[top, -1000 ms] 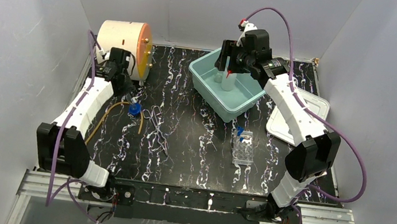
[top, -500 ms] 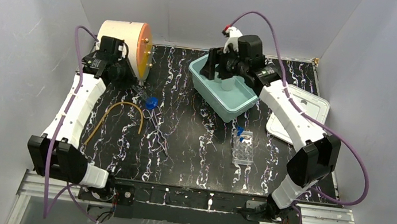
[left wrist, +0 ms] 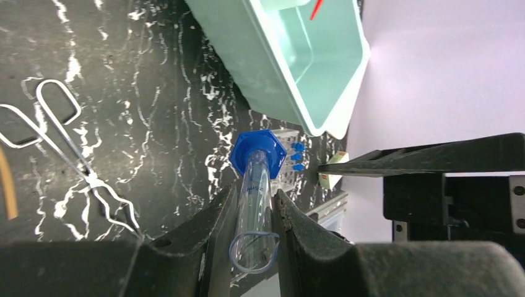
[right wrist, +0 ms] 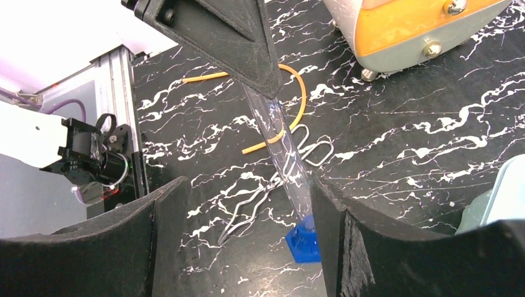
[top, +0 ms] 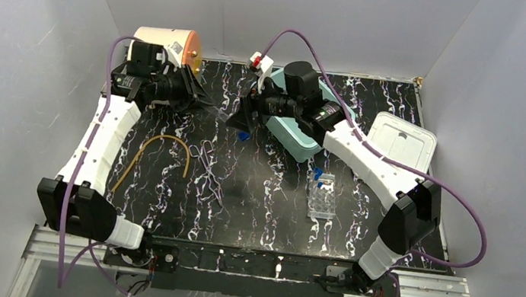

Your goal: Organize the chemistry lab equipment

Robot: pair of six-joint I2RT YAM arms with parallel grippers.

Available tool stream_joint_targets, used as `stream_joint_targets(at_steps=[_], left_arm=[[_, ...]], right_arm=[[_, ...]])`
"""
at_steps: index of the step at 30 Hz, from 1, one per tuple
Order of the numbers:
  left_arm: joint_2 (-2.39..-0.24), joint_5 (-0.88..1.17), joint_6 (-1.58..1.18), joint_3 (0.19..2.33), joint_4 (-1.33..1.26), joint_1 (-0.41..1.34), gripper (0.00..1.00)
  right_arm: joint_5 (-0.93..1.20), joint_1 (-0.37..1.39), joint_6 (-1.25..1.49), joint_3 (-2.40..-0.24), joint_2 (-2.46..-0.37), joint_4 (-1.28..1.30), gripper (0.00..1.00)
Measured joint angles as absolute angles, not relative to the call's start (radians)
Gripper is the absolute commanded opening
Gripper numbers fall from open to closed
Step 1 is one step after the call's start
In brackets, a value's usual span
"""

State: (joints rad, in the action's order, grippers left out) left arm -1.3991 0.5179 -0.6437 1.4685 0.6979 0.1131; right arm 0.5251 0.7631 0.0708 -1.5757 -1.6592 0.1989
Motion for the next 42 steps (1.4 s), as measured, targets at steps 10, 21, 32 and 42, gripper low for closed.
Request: stream_joint_targets(at_steps=[10, 21, 32, 42], left_arm=[[-1.42, 0.677, -0.699, 1.446, 0.594, 0.113, 0.18], [-1.437, 0.739, -0.727, 1.438, 0.556, 0.111, 0.21], [-1.617, 0.612, -0.721, 1.663, 0.567, 0.144, 0.21], [-1.876, 0.455, -0.663, 1.963, 0.551, 0.246, 0.21]], right_arm=[[0.539, 0.764, -0.028, -1.644, -1.761, 0.218, 0.59], [0.53, 0.774, -0.113, -1.663, -1.789, 0.313, 0.54], [0.254, 0.768, -0.083, -1.57, -1.651, 0.31, 0.69], [-0.024, 0.723, 0.043, -1.417, -1.307, 0.241, 0.77]])
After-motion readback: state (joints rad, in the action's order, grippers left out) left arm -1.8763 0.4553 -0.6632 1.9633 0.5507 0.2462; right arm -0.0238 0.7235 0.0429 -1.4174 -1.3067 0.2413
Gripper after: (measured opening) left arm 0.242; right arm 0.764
